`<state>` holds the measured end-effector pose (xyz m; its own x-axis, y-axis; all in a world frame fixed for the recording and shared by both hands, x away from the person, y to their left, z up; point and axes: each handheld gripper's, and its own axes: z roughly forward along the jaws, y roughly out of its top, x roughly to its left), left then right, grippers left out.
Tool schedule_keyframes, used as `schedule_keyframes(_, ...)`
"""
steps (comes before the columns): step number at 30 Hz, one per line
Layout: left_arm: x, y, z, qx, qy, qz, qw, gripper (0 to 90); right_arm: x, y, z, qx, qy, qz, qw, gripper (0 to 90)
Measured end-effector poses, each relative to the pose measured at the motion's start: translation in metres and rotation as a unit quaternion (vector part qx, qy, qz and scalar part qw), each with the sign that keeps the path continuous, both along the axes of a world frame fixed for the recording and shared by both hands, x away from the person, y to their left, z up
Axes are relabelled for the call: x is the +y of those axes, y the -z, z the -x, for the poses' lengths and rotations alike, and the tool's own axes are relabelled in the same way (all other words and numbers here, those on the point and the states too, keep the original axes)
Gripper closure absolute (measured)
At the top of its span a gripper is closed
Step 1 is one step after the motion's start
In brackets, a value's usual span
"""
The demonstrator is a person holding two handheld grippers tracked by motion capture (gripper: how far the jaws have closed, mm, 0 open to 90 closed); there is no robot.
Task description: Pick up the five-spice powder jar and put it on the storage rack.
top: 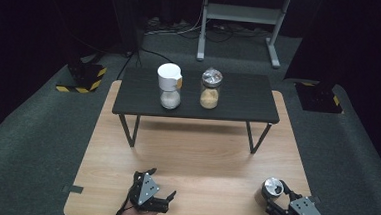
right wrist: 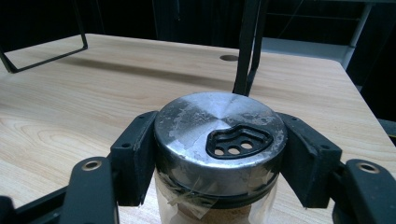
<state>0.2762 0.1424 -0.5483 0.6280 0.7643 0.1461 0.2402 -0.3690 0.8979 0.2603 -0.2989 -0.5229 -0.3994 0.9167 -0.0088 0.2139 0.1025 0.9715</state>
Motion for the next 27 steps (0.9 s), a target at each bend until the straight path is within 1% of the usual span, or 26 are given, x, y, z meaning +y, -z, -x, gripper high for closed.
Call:
schedule_keyframes(22, 0.0001, 0.0, 0.0001, 0.0, 0.001, 0.0, 1.0, 0.6, 0.0007, -0.0019, -0.0005, 0.005, 0.003, 0.001, 1.0, 34.6)
schedule_keyframes(27, 0.0, 0.0, 0.0004, -0.002, 0.0, -0.001, 1.0, 0.6, 0.0032, -0.0058, 0.0001, -0.003, 0.0, 0.003, 1.0, 34.6)
